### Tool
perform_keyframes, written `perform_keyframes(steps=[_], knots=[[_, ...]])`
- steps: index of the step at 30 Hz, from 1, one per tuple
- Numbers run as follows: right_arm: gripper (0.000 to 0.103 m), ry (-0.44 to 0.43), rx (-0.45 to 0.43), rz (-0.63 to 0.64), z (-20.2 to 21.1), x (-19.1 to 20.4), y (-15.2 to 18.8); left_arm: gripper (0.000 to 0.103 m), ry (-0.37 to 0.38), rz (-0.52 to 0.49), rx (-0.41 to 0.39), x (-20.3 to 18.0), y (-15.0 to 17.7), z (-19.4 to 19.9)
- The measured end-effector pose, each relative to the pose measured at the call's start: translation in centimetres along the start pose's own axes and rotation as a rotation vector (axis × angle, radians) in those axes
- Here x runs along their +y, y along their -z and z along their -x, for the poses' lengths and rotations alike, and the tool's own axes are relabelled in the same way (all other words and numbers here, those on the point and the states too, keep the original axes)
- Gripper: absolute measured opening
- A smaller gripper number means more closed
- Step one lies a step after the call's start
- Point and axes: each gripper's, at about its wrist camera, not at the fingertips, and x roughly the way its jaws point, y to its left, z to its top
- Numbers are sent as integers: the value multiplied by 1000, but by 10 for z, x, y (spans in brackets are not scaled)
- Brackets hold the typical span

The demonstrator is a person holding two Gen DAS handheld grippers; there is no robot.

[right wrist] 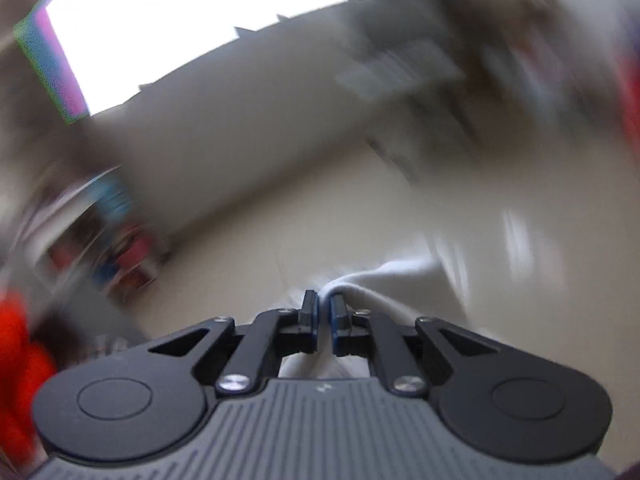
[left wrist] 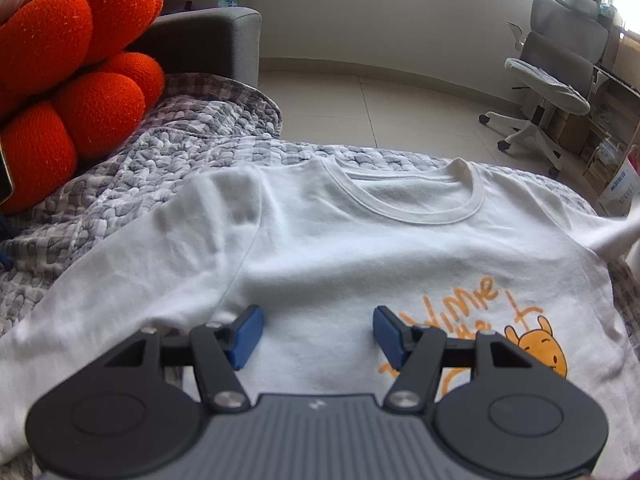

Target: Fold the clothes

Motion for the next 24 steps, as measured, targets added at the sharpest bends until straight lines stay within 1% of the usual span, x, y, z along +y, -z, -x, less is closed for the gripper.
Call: perform_keyframes(steps=[2,3,4,5,7,8,9,11,12,15,18,20,24], knots=[[9,-179,-90,335,18,59,16,63,1,7,-3,1,0,1],[8,-283,-65,454,23,82,29,63,2,10,-4,1,0,1],[8,-392,-5,549,26,102,44,63,4,14,-5,3,0,2],[8,-446,52,656,27,117,61,63,5,19,-6,4,0,2],[8,-491,165,885,24,143,97,62,8,28,-9,7,0,4],[8,-501,209,950,21,148,108,62,10,33,-10,8,0,4],[8,-504,248,987,17,148,115,62,12,36,-12,10,0,5],[8,-509,292,986,12,146,117,62,16,44,-16,13,-1,8],[11,-515,303,973,11,144,115,62,18,47,-17,15,-1,9],[11,-540,326,931,8,142,108,62,26,72,-24,22,-3,13],[13,-561,343,916,8,144,106,62,42,110,-31,30,-3,19],[14,-573,350,911,13,138,112,62,53,137,-35,36,-4,22],[15,-606,355,799,12,128,100,62,78,196,-30,48,-3,26]])
